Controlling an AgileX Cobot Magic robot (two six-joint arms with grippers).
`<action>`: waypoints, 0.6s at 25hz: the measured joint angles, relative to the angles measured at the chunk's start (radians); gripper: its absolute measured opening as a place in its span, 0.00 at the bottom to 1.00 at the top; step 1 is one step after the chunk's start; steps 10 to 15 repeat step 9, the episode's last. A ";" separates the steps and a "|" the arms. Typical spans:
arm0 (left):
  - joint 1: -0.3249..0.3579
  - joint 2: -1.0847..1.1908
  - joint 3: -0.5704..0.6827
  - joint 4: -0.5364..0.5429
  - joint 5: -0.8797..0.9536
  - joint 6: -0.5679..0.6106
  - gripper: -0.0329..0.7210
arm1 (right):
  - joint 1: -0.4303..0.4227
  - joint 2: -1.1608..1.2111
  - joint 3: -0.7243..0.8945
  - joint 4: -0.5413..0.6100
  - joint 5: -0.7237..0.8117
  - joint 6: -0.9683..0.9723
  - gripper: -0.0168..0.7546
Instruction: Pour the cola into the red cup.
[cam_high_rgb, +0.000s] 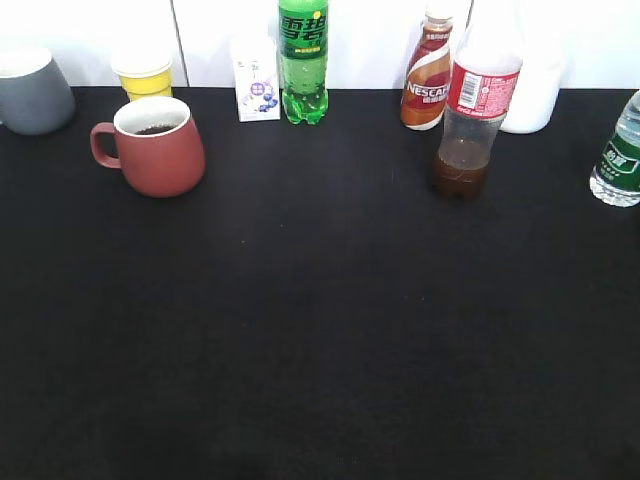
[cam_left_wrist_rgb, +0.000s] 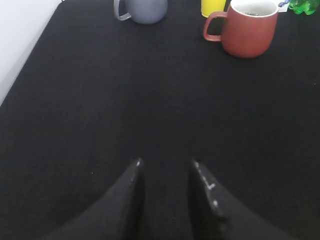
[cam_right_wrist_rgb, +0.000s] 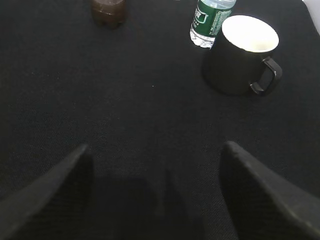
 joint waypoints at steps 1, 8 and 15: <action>0.000 0.000 0.000 0.000 0.000 0.000 0.35 | 0.000 0.000 0.000 0.000 0.000 0.000 0.79; 0.000 0.000 0.000 0.000 0.000 0.000 0.35 | 0.000 0.000 0.000 0.000 0.000 0.000 0.79; 0.000 0.000 0.000 0.000 0.000 0.000 0.35 | 0.000 0.000 0.000 0.000 0.000 0.000 0.79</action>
